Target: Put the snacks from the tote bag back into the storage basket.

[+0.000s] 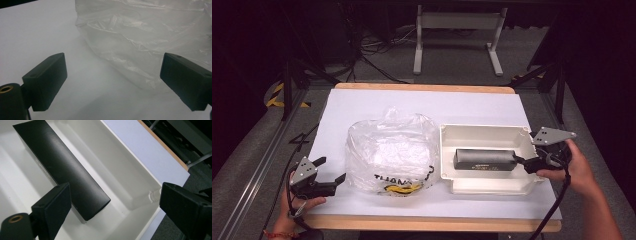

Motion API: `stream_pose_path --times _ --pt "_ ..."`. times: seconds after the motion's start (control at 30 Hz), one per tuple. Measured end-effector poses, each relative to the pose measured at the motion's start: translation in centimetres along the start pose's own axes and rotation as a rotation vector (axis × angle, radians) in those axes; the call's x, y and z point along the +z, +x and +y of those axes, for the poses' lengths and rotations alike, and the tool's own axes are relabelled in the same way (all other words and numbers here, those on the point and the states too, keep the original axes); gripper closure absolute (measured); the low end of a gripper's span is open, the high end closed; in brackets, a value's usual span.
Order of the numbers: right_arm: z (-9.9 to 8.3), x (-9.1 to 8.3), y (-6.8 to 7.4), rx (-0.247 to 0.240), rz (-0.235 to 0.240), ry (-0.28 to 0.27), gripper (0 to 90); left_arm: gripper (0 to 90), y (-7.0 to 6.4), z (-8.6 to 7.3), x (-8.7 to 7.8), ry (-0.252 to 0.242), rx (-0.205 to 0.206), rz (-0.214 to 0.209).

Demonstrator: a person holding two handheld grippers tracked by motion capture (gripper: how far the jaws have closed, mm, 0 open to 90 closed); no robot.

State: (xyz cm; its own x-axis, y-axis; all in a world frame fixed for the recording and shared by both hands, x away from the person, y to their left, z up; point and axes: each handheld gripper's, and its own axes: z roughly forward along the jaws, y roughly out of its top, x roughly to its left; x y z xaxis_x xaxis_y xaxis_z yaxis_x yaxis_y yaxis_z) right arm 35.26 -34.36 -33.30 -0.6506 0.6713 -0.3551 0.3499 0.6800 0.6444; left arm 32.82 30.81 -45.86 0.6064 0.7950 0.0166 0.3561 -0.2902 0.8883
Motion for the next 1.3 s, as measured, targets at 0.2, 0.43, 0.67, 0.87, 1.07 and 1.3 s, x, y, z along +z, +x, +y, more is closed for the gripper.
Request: stream_pose_path --times 0.2,0.43,0.67,0.87,1.07,1.3 --pt "-1.0 -0.3 0.3 0.026 0.000 -0.003 10.3 8.0 0.0 0.0 0.0 0.000 0.001 0.001" --pt "-2.5 -0.8 0.5 0.074 -0.013 -0.018 9.0 8.1 0.0 0.0 0.0 -0.001 0.002 0.002" --pt "-3.4 -0.9 0.6 0.087 -0.013 -0.024 9.0 8.1 0.0 0.0 0.0 0.002 0.004 0.002" --pt "-5.0 -0.7 1.1 0.104 -0.019 -0.023 8.4 8.1 -0.1 0.0 0.0 0.002 0.006 0.004" --pt "-5.8 -0.9 1.5 0.109 -0.022 -0.034 8.1 8.1 0.0 0.0 0.0 0.002 0.004 0.001" --pt "-6.9 -0.9 2.0 0.120 -0.021 -0.041 7.6 8.1 0.0 0.0 0.0 0.002 0.006 0.003"
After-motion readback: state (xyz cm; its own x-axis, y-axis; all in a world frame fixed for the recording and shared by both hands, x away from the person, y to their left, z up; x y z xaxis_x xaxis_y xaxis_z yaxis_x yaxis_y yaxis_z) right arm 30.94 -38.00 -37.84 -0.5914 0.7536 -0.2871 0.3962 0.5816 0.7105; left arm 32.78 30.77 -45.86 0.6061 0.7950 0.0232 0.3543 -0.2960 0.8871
